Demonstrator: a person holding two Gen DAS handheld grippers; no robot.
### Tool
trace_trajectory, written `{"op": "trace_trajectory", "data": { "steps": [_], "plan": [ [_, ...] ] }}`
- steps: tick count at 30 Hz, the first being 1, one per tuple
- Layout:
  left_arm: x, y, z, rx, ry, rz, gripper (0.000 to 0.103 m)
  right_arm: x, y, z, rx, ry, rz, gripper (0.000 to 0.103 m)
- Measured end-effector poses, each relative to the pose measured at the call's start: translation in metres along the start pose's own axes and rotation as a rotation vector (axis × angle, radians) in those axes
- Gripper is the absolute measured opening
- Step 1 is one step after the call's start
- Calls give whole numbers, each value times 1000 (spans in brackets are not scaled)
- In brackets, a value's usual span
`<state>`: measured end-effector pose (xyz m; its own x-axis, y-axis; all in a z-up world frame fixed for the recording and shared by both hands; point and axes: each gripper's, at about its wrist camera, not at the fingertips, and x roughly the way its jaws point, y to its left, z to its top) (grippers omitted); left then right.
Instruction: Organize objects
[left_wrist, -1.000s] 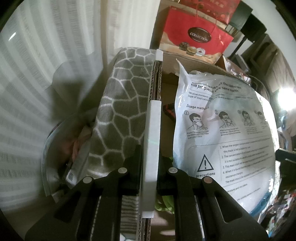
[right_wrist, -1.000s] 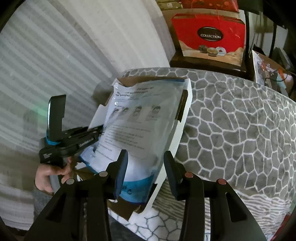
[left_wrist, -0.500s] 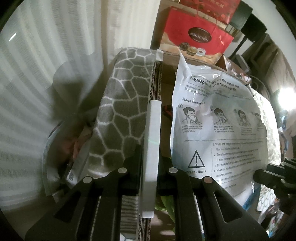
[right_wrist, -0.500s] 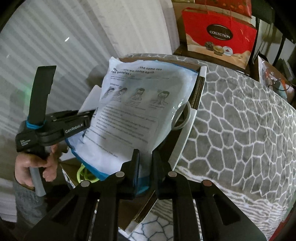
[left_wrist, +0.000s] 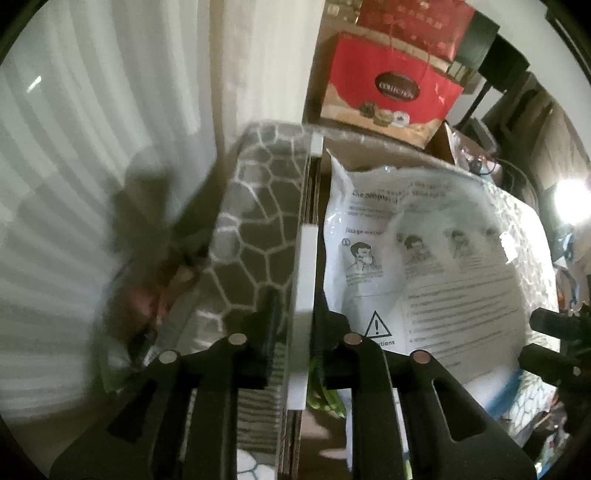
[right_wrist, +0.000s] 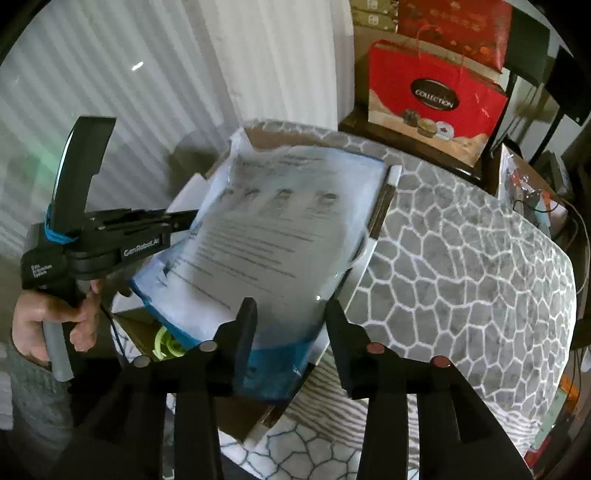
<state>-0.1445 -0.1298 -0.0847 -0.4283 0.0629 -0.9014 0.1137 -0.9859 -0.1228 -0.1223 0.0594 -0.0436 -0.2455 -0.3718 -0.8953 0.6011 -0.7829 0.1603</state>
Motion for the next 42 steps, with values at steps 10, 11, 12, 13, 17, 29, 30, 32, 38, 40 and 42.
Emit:
{"op": "trace_trajectory", "data": {
  "steps": [10,11,12,13,17,29,30,32,38,40,42],
  "plan": [
    [-39,-7,7,17,-97,11,60,-19,-17,-2,63,-34,54,41],
    [-42,-7,6,21,-100,10,60,-20,-17,-4,67,-38,58,41],
    [-45,-9,4,25,-102,7,63,-22,-19,-5,70,-44,61,41],
    [-48,-11,2,27,-107,8,74,-25,-20,-7,71,-53,57,41],
    [-65,-20,-10,35,-150,-14,87,-39,-22,-17,67,-103,29,51],
    [-105,-57,-43,83,-224,-42,103,-93,-44,-62,130,-259,-69,94],
    [-107,-61,-46,86,-224,-46,103,-96,-44,-65,135,-267,-76,99],
    [-111,-66,-53,92,-228,-54,103,-106,-47,-73,148,-295,-97,103],
    [-123,-83,-73,115,-248,-55,103,-124,-51,-100,185,-346,-153,103],
    [-127,-88,-81,122,-259,-45,103,-127,-52,-109,202,-355,-169,103],
    [-130,-92,-89,125,-260,-43,103,-130,-54,-119,221,-363,-177,103]
  ]
}}
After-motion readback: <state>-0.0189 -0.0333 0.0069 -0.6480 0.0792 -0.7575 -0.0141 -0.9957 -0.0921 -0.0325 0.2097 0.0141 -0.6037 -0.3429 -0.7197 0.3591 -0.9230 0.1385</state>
